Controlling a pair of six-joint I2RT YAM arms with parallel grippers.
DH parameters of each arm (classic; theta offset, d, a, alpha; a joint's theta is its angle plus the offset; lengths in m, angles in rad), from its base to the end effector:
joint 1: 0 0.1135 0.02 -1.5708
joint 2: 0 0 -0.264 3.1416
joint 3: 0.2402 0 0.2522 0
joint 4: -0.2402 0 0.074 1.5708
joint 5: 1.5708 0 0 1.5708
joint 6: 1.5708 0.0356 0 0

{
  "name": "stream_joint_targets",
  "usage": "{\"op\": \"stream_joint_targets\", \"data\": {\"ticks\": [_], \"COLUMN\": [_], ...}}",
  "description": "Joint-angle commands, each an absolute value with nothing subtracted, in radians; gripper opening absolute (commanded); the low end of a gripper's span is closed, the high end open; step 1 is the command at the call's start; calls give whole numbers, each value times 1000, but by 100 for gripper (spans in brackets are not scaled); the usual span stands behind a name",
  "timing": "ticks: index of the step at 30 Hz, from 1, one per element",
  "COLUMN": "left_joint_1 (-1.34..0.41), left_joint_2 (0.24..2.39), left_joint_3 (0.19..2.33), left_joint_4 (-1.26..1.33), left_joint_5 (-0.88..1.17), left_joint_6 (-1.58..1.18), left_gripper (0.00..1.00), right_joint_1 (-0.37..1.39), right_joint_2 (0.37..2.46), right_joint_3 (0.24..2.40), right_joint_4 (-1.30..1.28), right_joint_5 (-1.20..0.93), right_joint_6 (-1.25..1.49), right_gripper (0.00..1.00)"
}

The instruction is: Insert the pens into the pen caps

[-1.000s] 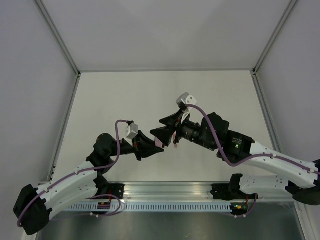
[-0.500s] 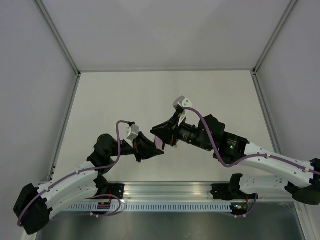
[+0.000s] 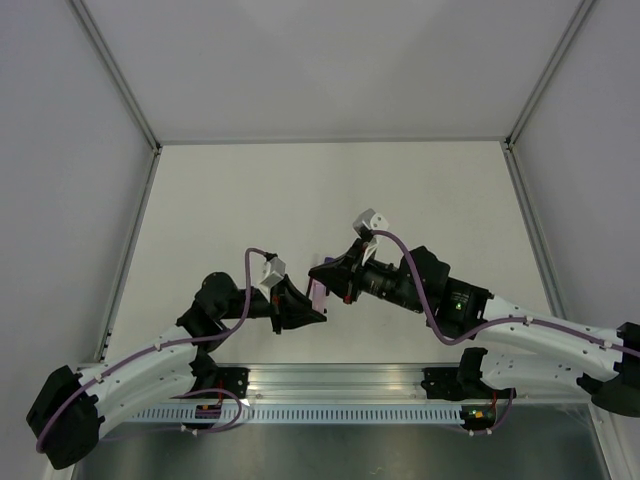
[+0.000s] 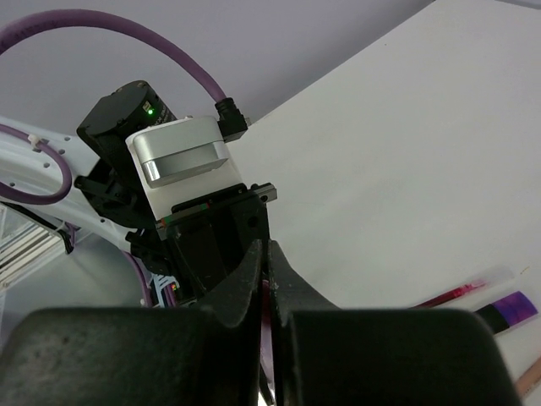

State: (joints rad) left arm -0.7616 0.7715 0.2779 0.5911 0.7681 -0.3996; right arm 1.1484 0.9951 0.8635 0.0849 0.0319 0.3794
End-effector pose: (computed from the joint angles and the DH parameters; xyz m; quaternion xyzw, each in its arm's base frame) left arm 0.1089 -0.1380 0.2440 0.3851 0.5627 -0.5872 0.4362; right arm 0.0980 0.2152 0.3572 -0.2611 0.6746 0.4692 0.5065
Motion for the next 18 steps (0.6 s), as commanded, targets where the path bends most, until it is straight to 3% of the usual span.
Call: {"op": "stream_joint_targets", "data": {"ticks": [1,18], "left_joint_1": [-755,-753], "left_joint_2": [741,742], "left_joint_3": [305,307], "left_joint_4": [764,746], "left_joint_5": [689,672], "left_joint_6": [-422,-411], "left_gripper": [2,2], "right_joint_1": [1161,1163], "right_joint_2": [1009,1003], "right_joint_3": [766,624], "right_joint_4": [-35,-9], "right_joint_5": [-80,-216], "right_joint_6": [410,449], "right_gripper": [5,0]}}
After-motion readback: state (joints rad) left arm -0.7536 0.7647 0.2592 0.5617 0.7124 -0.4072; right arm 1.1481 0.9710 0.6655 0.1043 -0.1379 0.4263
